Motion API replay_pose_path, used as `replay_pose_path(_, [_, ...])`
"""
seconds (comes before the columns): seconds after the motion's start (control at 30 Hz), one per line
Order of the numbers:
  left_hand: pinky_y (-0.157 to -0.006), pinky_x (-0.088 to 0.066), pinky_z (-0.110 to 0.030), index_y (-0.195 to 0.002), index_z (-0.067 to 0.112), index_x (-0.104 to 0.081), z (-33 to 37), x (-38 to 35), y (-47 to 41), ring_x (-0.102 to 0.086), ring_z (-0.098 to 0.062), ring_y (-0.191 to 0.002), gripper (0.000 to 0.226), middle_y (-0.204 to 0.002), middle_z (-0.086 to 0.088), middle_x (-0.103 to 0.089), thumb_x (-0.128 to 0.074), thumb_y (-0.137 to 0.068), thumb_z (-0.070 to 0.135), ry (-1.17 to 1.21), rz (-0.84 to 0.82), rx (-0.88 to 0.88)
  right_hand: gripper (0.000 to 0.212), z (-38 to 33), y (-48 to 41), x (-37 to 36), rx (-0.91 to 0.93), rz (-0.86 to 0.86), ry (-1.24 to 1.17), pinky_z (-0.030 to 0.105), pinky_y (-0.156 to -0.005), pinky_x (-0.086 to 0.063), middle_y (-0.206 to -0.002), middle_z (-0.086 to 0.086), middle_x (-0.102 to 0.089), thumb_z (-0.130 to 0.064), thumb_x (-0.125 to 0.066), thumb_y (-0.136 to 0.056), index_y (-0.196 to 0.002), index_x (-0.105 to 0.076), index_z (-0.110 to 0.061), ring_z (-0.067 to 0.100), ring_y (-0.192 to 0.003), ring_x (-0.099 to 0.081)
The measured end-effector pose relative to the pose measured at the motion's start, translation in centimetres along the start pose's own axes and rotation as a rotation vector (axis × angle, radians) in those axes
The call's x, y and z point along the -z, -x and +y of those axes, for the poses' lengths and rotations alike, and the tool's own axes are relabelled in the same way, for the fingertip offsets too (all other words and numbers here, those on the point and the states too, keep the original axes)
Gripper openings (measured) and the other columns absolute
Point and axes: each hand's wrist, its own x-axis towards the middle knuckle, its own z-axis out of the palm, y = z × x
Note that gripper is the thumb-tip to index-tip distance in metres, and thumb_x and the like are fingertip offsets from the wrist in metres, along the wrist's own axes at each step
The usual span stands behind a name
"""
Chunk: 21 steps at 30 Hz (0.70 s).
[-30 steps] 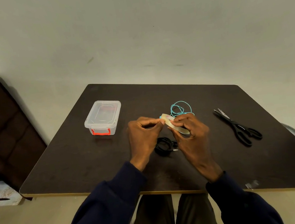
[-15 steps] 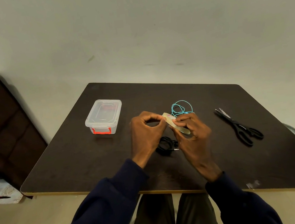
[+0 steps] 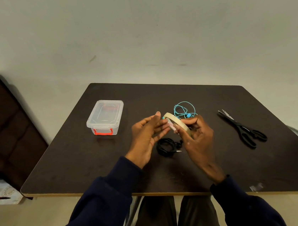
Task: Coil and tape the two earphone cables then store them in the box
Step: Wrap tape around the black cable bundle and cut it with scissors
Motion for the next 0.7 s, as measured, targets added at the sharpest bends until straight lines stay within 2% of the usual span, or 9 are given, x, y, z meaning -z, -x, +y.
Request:
replay_pose_path(0.07, [-0.079,-0.063,-0.037,-0.108,0.002,-0.066,0.4,0.1,0.0,-0.076,-0.028,-0.088,0.026,-0.101,-0.023,-0.075,-0.075,-0.088,0.015,0.105,0.012,0.13,0.022,0.0,0.2,-0.1,-0.098,-0.054,-0.136,0.024,-0.075,-0.059,-0.099,-0.007,-0.073,-0.006,-0.076,-0.085,-0.101,-0.062,-0.009,0.011,-0.092,-0.073])
replay_pose_path(0.17, [-0.074,-0.064,-0.036,-0.131,0.004,-0.055,0.6,-0.1,0.1,-0.074,-0.027,-0.085,0.052,-0.11,-0.024,-0.072,-0.077,-0.084,0.005,0.157,0.042,0.219,0.026,0.0,0.4,0.1,-0.204,-0.17,-0.242,0.029,-0.075,-0.06,-0.097,0.005,-0.075,-0.014,-0.074,-0.087,-0.107,-0.059,-0.008,0.021,-0.089,-0.074])
replay_pose_path(0.27, [-0.078,-0.062,-0.036,-0.132,0.01,-0.052,0.8,0.0,0.3,-0.075,-0.025,-0.083,0.068,-0.109,-0.021,-0.074,-0.08,-0.071,-0.001,0.155,0.031,0.264,0.024,-0.2,0.3,0.0,-0.288,-0.268,-0.265,0.026,-0.071,-0.056,-0.087,0.005,-0.074,-0.02,-0.067,-0.088,-0.11,-0.063,-0.011,0.02,-0.079,-0.072])
replay_pose_path(0.33, [-0.081,-0.061,-0.035,-0.124,0.014,-0.054,0.8,0.0,0.3,-0.076,-0.025,-0.083,0.063,-0.103,-0.019,-0.076,-0.08,-0.068,-0.001,0.131,0.017,0.269,0.019,-0.3,0.0,-0.1,-0.317,-0.254,-0.296,0.031,-0.063,-0.05,-0.071,0.007,-0.068,-0.025,-0.06,-0.092,-0.099,-0.07,-0.01,0.022,-0.065,-0.063])
replay_pose_path(0.43, [-0.08,-0.059,-0.033,-0.115,0.016,-0.059,0.7,0.1,0.2,-0.076,-0.024,-0.086,0.052,-0.102,-0.016,-0.077,-0.079,-0.071,-0.001,0.092,0.014,0.255,0.031,-0.2,-0.7,-0.2,-0.354,-0.208,-0.286,0.033,-0.058,-0.047,-0.059,0.009,-0.062,-0.03,-0.059,-0.096,-0.085,-0.074,-0.006,0.02,-0.056,-0.055])
replay_pose_path(0.57, [-0.081,-0.06,-0.033,-0.11,0.016,-0.062,0.5,0.2,0.1,-0.073,-0.028,-0.095,0.056,-0.106,-0.017,-0.076,-0.082,-0.06,0.003,0.058,0.002,0.222,0.027,0.2,-0.9,-0.3,-0.39,-0.234,-0.292,0.027,-0.059,-0.046,-0.06,0.01,-0.063,-0.027,-0.063,-0.096,-0.084,-0.078,-0.008,0.017,-0.057,-0.056])
replay_pose_path(0.7, [-0.074,-0.062,-0.032,-0.109,0.015,-0.062,0.3,0.4,0.1,-0.075,-0.025,-0.084,0.047,-0.101,-0.018,-0.077,-0.08,-0.069,-0.003,0.078,0.016,0.214,0.027,0.6,-0.8,-0.4,-0.46,-0.24,-0.35,0.025,-0.061,-0.048,-0.066,0.019,-0.065,-0.025,-0.063,-0.089,-0.086,-0.078,-0.003,0.018,-0.061,-0.058])
